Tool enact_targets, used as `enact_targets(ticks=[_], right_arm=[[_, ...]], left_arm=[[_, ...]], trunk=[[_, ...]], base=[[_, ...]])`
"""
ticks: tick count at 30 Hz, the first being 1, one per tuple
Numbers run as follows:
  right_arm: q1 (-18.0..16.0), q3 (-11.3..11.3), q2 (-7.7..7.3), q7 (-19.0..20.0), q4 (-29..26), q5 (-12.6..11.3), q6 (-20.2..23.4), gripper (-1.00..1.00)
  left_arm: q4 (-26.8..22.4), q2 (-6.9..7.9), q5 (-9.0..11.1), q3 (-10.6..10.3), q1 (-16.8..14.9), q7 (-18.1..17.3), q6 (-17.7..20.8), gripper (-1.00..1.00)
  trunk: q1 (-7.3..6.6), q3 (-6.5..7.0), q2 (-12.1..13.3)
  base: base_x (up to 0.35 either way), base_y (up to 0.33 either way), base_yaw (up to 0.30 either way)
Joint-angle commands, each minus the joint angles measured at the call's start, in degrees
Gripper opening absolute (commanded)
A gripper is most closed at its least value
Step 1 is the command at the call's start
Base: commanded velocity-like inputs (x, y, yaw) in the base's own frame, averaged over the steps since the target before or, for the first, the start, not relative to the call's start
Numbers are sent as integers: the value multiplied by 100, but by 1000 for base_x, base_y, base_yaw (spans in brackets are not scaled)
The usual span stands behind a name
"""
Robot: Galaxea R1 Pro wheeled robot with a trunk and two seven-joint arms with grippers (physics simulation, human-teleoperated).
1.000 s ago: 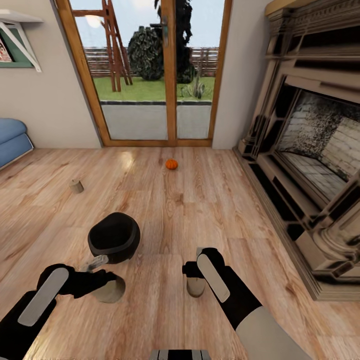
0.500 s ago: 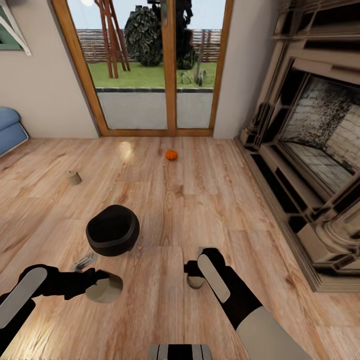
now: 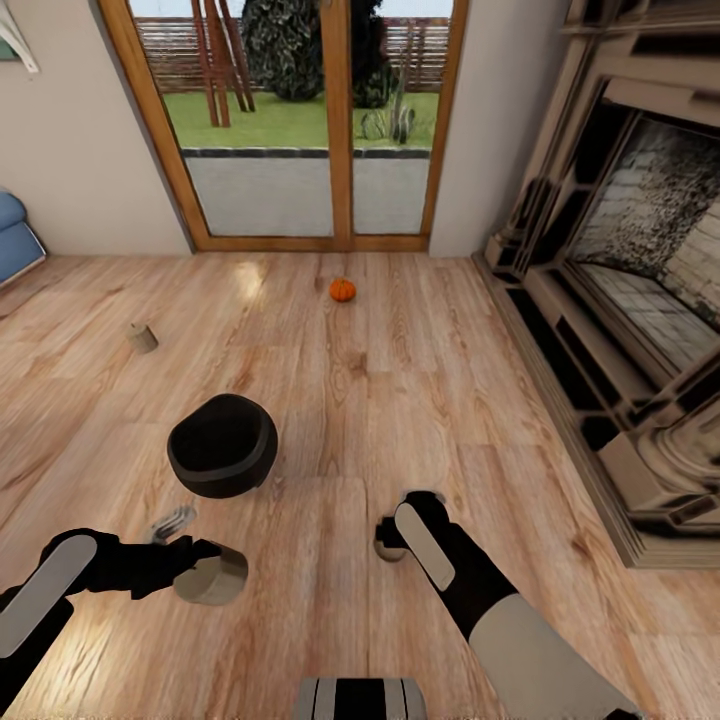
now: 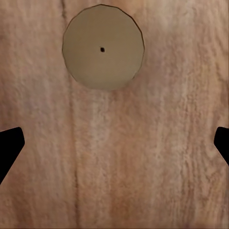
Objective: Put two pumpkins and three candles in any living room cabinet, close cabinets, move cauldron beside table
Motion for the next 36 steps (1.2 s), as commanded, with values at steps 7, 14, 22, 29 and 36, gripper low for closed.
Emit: enact_targets(ticks=[7, 14, 22, 29, 36], right_arm=[[-68, 13, -3, -58, 56, -56, -10, 100], [-83, 13, 7, -36, 61, -56, -43, 100], [-84, 13, 6, -8, 62, -56, -80, 100], [-84, 13, 2, -6, 62, -56, -82, 100], [-84, 13, 2, 1, 56, -56, -82, 100]], left_arm=[[-8, -4, 65, -16, -4, 57, -6, -100], [-8, -3, 73, -17, -4, 54, -6, -100], [-32, -10, 81, -24, -4, 52, -6, -100], [-68, -14, 75, -35, -4, 52, -6, -100], [-91, -14, 75, -35, -4, 52, -6, -100]], trunk=[[17, -160, -12], [35, -315, -21], [37, -337, -22], [37, -337, -22], [37, -337, -22]], base=[[0, 0, 0], [0, 0, 0], [0, 0, 0], [119, 25, 0], [77, 19, 0]])
